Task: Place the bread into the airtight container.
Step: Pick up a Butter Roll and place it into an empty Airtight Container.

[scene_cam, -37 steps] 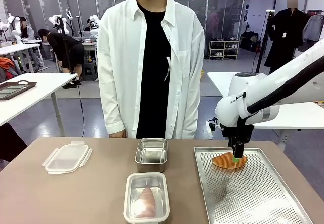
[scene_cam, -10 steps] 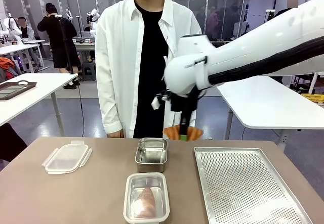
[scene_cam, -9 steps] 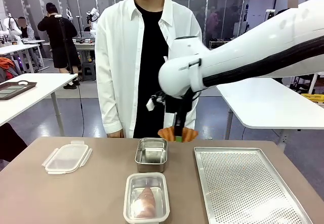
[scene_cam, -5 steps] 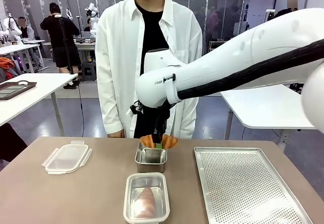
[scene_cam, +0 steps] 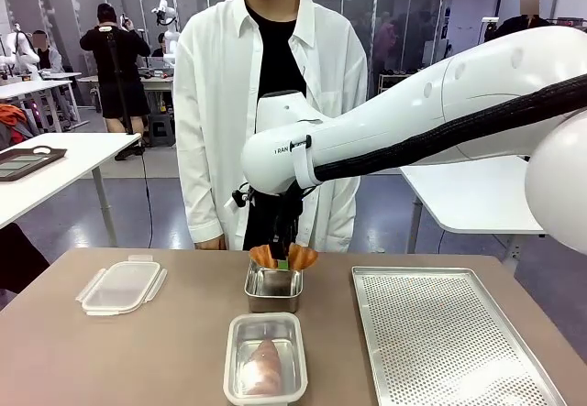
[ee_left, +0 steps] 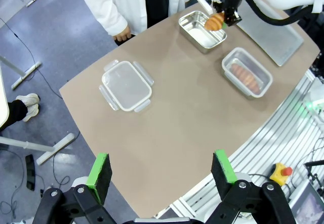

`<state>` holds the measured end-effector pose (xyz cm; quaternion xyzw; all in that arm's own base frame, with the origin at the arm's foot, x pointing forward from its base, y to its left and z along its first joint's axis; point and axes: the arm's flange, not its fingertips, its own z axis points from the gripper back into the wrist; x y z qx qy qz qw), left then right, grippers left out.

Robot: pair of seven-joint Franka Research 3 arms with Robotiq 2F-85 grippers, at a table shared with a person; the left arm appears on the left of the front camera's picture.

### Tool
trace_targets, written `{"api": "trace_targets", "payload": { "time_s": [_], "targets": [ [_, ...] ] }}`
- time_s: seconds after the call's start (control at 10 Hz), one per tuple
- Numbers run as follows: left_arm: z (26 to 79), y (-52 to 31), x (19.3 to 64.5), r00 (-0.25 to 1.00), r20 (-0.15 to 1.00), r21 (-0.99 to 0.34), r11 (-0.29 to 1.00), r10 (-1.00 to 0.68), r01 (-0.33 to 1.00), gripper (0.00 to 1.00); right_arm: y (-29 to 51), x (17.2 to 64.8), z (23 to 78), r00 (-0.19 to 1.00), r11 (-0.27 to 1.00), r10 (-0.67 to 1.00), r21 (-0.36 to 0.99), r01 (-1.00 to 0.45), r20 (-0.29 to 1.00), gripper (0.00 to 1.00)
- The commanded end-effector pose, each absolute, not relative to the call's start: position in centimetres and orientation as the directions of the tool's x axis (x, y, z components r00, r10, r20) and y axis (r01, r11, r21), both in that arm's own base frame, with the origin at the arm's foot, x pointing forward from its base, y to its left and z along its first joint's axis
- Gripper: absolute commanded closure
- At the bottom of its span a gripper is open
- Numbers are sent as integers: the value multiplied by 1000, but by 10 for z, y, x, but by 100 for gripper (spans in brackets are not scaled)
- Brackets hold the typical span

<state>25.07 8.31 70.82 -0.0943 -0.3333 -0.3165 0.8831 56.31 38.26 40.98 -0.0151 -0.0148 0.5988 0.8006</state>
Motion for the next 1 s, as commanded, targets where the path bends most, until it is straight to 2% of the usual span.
{"api": "trace_targets", "payload": {
  "time_s": [0.0, 0.3, 0.4, 0.6, 0.9],
  "targets": [
    [710, 83, 250, 572, 649, 48, 778, -501, 627, 0, 381, 560, 410, 271, 271, 962, -47, -961, 4, 63],
    [710, 83, 250, 572, 649, 48, 778, -501, 627, 0, 383, 563, 410, 282, 282, 959, -42, -958, 6, 63],
    [710, 83, 250, 572, 649, 48, 778, -501, 627, 0, 384, 573, 405, 354, 355, 933, 1, -935, 62, 63],
    [710, 83, 250, 572, 649, 48, 778, -501, 627, 0, 385, 582, 398, 491, 490, 868, 35, -871, 73, 63],
    [710, 83, 250, 572, 649, 48, 778, -501, 627, 0, 393, 586, 395, 770, 758, 627, 134, -639, 120, 63]
  ]
}}
